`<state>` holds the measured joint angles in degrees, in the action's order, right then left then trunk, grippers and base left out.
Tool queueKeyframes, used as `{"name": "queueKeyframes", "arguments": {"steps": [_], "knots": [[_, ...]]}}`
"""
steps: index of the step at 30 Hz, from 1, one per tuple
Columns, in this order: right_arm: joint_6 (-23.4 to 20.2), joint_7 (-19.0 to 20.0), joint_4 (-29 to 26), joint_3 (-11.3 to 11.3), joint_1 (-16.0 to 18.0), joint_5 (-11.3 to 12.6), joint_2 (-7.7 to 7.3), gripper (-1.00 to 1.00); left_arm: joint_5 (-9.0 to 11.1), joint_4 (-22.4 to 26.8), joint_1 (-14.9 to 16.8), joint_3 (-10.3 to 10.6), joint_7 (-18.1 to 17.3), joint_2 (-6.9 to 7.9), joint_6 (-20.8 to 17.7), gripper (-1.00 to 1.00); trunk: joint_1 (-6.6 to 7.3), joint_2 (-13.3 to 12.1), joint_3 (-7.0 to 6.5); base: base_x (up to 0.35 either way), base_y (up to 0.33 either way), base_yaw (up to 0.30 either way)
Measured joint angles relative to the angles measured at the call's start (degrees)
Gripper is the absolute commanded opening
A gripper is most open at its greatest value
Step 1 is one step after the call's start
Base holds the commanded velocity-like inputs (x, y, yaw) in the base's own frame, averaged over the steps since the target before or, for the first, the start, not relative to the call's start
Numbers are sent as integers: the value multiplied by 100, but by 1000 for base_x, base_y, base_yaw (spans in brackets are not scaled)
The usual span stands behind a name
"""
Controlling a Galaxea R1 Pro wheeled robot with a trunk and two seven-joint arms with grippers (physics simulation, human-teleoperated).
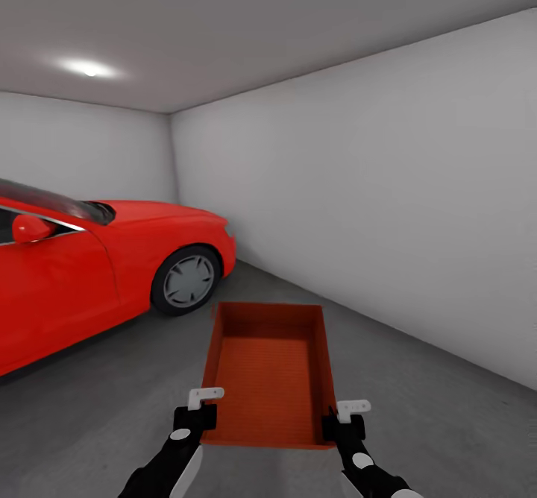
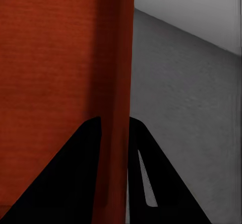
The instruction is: Move the two storage containers from the living room to the garage. In the garage, place one container on the floor and stack the other container on top of it (either order is fine).
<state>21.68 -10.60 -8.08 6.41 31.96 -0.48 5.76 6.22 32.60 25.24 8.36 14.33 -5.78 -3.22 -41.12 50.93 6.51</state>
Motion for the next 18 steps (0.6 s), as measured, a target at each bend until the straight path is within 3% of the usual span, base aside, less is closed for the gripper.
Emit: {"name": "queueKeyframes", "arguments": {"steps": [6, 18], "knots": [[1, -3, 1, 7, 0, 8, 2, -100, 0, 1, 0, 1, 1, 1, 0, -100, 0, 0, 26, 321, 129, -228], [11, -8, 2, 5, 1, 6, 4, -100, -2, 12, -1, 1, 3, 2, 0, -100, 0, 0, 31, 321, 129, -20]]}}
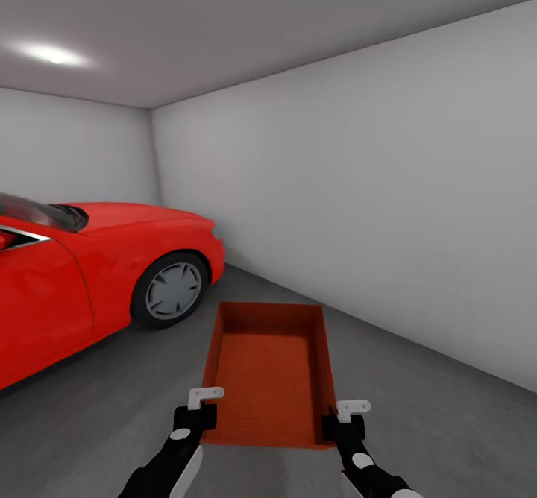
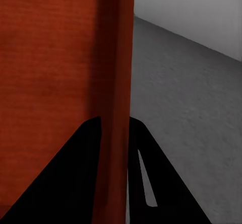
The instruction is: Move the two storage containers from the living room to the garage. In the garage, place one container on the floor and stack the other container on top of it (either order is fine).
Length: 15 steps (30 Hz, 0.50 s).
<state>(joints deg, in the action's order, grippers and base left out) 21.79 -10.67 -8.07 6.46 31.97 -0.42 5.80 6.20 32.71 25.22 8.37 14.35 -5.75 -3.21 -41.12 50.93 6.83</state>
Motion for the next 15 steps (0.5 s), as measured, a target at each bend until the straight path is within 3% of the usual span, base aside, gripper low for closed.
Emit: {"name": "queueKeyframes", "arguments": {"steps": [9, 15], "knots": [[14, 0, 0, 7, 1, 11, 0, -100, 4, 5, 0, 3, 3, 0, 9, -100, 0, 0, 0, 309, 124, 0], [47, -4, 1, 10, 1, 13, -2, -100, 12, 13, -1, 15, 9, 1, 33, -100, -3, 0, 0, 57, 23, -33]]}}
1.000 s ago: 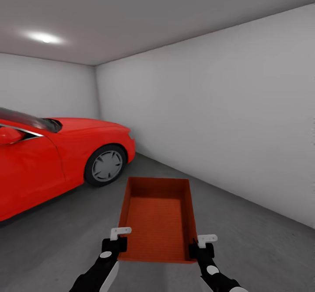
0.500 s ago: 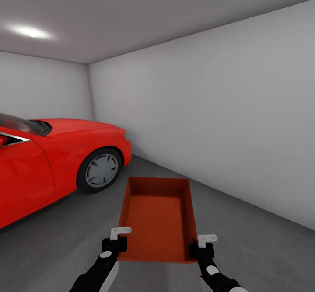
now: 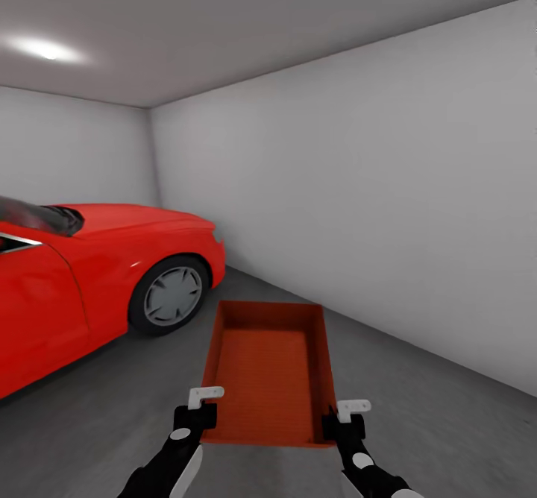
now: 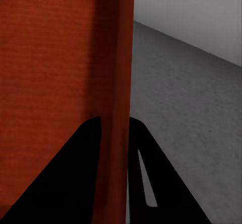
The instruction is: Move the two storage containers from the living room to the garage. In the garage, place one container on the floor and stack the other container on top of it (either order is fine).
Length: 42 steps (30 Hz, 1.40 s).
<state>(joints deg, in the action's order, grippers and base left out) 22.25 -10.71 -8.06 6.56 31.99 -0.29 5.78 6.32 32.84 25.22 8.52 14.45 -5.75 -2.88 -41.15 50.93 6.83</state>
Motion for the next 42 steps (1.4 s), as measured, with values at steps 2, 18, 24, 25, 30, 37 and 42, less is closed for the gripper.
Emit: {"name": "queueKeyframes", "arguments": {"steps": [2, 18, 24, 25, 30, 37, 42], "knots": [[1, -3, 0, 1, 0, 0, 0, -100, 1, -1, 0, 1, 0, 0, 2, -100, 0, 0, 0, 7, 3, -173], [5, 10, 0, -12, 0, -11, -5, -100, -1, 1, -1, 1, -2, -2, 4, -100, 0, 0, 0, 0, 0, -94], [4, 2, 0, 10, 0, 16, 0, -100, 4, -1, 0, 2, 2, 0, 5, -100, 0, 0, 0, 0, 0, -79], [11, -2, -1, 18, 0, 22, 0, -100, 7, -4, 1, 1, 2, 0, 16, -100, 0, 0, 0, 0, 0, -273], [14, -2, 0, 21, 0, 24, 0, -100, 10, -3, 1, 2, 3, 0, 18, -100, 0, 0, 0, 0, 0, -281], [15, -3, 0, 23, 0, 25, 0, -100, 10, -5, 1, 2, 3, 0, 20, -100, 0, 0, 0, 0, 0, -285], [15, -3, 0, 22, 0, 25, 0, -100, 10, -4, 1, 3, 3, 0, 20, -100, 0, 0, 0, 0, 0, -285]]}}
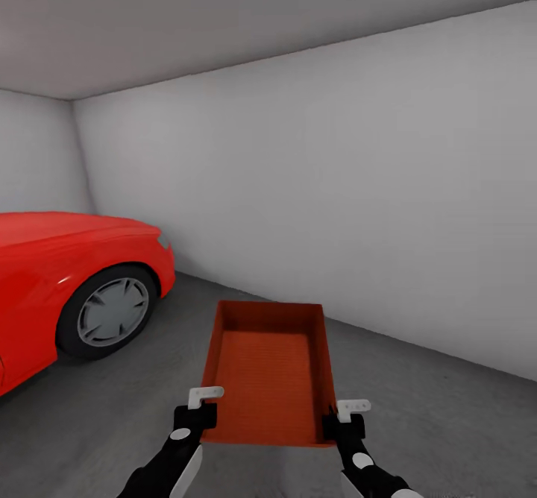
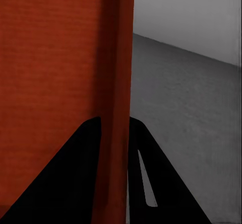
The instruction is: Move the two storage containers from the living room to the garage. In the garage, place one container on the floor and stack the other container on top of it (either order is fine).
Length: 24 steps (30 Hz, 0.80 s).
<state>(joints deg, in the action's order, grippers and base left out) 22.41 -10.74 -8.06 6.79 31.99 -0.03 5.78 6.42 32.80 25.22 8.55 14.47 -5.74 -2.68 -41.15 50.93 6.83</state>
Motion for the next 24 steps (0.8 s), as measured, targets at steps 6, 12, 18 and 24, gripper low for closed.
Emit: {"name": "queueKeyframes", "arguments": {"steps": [6, 12, 18, 24], "knots": [[7, 0, 0, -2, 0, 0, 0, -100, -1, 6, 0, 2, 1, 0, 0, -100, 0, 0, 0, 0, 0, -285], [-5, 1, 0, -5, 0, -4, 0, -100, -3, 1, 0, 0, 0, 0, -7, -100, 0, 0, 0, 0, 0, -285], [-20, 3, -1, -13, -1, -12, 0, -100, -7, 0, 0, -3, -2, 0, -21, -100, 2, 0, 0, 113, 0, -285], [-28, 2, 0, -5, -1, -9, 0, -100, -3, -12, 1, -4, -3, -1, -16, -100, 3, 1, 0, 254, 0, -285]]}}
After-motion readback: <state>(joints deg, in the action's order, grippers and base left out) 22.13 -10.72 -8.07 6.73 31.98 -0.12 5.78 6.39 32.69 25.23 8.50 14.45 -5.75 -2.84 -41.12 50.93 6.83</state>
